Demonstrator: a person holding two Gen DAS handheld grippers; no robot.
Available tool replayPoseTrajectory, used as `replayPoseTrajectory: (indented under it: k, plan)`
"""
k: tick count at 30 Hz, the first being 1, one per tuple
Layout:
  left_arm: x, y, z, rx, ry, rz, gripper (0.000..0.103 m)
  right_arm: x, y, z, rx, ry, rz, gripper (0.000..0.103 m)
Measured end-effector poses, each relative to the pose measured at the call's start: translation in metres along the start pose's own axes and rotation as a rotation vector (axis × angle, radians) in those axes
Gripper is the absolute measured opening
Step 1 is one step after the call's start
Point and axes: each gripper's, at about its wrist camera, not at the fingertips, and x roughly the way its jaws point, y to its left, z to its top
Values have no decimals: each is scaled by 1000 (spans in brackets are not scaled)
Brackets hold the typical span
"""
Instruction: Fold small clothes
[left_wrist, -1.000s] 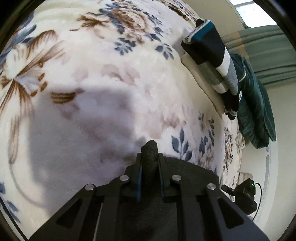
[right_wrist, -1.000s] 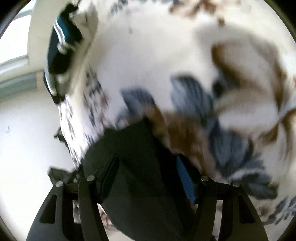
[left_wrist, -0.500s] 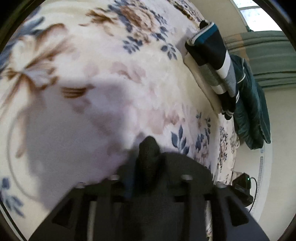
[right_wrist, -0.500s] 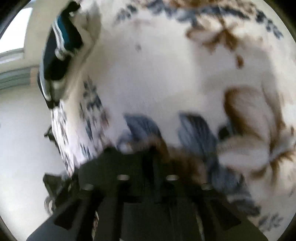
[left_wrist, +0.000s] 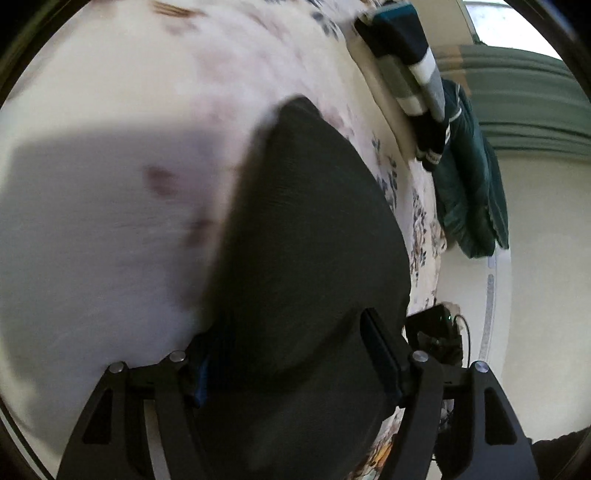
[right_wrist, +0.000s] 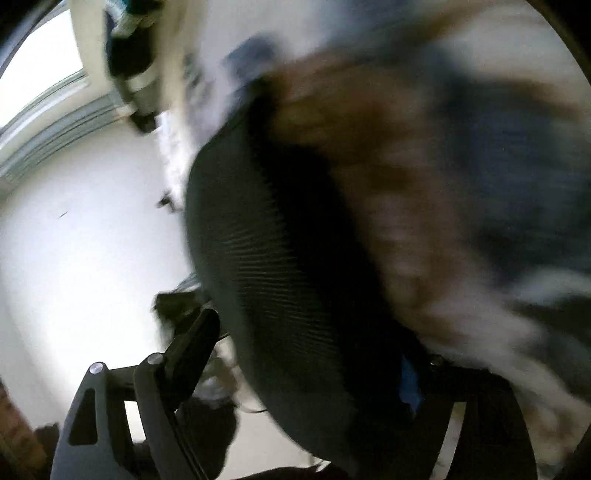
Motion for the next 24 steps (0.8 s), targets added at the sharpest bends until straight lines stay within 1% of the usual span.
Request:
replayPoseTrajectory:
  k: [2, 4, 7, 8, 9, 10, 11, 12, 13, 14, 16, 19, 24]
  plan:
    - [8, -6, 3, 26, 12, 17, 67, 19, 6, 3, -25, 46, -27, 87]
    - [12, -9, 5, 33, 17, 21, 67, 34, 14, 8, -40, 82, -21, 87]
    - [12, -9, 5, 35, 14, 13, 67, 47, 23, 10, -55, 109, -10, 86]
    - [12, -10, 4, 42, 8, 13, 67, 50, 25, 8, -70, 116, -21, 85]
    - [11, -11, 2, 46, 2, 15, 67, 50, 26, 4, -80, 117, -36, 83]
    - [10, -12, 1, 54, -3, 21, 67, 51, 28, 2, -88, 113, -53, 78]
    - [9, -15, 0, 67, -7, 30, 63, 51, 29, 0, -95, 107, -73, 72]
    - [9, -18, -1, 85, -13, 49, 56, 50, 29, -2, -98, 97, -97, 54]
    - [9, -21, -2, 103, -16, 67, 42, 48, 26, -5, -86, 86, -99, 46]
    - [8, -23, -2, 112, -14, 70, 34, 45, 25, -8, -79, 71, -93, 43]
    - [5, -28, -3, 128, -20, 72, 24, 41, 27, -15, -81, 46, -97, 35]
    - [-4, -40, -4, 142, -33, 85, 21, 37, 38, -25, -85, 9, -121, 30]
    - [-21, -69, 5, 170, -37, 83, 21, 27, 72, -43, -126, -31, -105, 27]
